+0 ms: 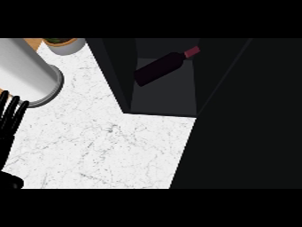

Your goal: Pick up the wine, place it into the cabinet and close the cabinet

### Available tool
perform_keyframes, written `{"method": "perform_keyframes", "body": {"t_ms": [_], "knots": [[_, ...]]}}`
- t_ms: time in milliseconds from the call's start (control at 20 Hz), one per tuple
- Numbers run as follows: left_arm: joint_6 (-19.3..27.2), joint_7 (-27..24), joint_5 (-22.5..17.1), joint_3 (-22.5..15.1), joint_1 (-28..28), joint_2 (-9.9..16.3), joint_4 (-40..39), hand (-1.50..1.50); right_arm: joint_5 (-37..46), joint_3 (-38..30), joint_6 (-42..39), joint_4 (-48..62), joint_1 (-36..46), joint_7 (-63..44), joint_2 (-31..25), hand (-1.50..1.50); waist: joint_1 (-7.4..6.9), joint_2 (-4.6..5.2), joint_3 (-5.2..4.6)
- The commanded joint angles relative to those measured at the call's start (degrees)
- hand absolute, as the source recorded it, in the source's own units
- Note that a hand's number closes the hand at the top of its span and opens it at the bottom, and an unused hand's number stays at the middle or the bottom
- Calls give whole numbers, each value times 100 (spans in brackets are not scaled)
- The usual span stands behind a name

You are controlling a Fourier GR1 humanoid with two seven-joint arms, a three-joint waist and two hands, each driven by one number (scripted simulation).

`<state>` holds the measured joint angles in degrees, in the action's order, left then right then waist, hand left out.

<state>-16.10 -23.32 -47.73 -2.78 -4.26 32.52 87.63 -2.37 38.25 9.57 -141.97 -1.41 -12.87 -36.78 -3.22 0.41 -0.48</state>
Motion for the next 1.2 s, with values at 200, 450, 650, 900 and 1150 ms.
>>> {"method": "perform_keyframes", "body": {"t_ms": [200,450,650,900,1150], "knots": [[-138,207,-131,19,162,61,-49,-150,-538,672,258,478,1609,-1266,1664,150,-100,-6,-6],[-582,45,-153,302,-64,287,-415,-150,-327,378,660,1811,3327,-2262,3032,150,-35,-35,1],[-396,93,-115,335,151,138,-572,-150,-368,191,1184,3215,4771,-2268,3637,150,66,-22,21],[-717,228,-311,596,25,239,-616,-150,-1099,-300,1471,4543,5796,-1847,3665,150,145,-25,39],[-854,176,-196,853,266,222,-997,-150,-1796,-796,1034,5441,5817,-1077,3674,150,210,-15,43]]}}
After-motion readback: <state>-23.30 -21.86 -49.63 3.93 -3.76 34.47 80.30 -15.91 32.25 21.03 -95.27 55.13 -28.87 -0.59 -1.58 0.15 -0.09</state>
